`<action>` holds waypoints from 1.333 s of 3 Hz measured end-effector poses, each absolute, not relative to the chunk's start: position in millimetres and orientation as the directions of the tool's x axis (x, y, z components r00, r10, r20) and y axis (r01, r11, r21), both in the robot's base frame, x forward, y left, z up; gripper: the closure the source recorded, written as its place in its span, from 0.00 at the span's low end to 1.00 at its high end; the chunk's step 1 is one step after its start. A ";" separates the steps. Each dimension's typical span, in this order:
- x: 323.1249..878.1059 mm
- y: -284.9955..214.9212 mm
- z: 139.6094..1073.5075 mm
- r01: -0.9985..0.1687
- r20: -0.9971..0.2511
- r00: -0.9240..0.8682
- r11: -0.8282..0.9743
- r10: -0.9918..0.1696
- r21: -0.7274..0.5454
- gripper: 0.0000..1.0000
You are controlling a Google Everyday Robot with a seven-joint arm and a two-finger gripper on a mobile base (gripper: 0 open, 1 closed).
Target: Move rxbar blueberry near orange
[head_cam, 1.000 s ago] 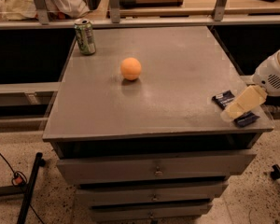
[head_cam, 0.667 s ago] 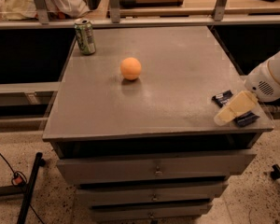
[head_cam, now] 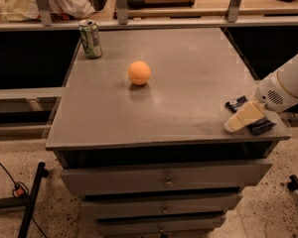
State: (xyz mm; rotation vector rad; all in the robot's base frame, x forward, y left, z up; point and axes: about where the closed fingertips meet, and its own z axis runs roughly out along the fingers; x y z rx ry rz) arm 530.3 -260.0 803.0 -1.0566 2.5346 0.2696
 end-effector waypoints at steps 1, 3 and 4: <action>530.4 -260.0 810.2 -0.715 -0.415 -0.645 0.699 -0.642 0.030 0.65; 530.4 -260.0 818.2 -0.715 -0.415 -0.645 0.699 -0.642 0.030 1.00; 530.4 -259.9 818.1 -0.715 -0.415 -0.645 0.698 -0.642 0.030 1.00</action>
Offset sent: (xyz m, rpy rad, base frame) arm -0.0094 0.0082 0.0207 -0.0132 0.0743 0.1216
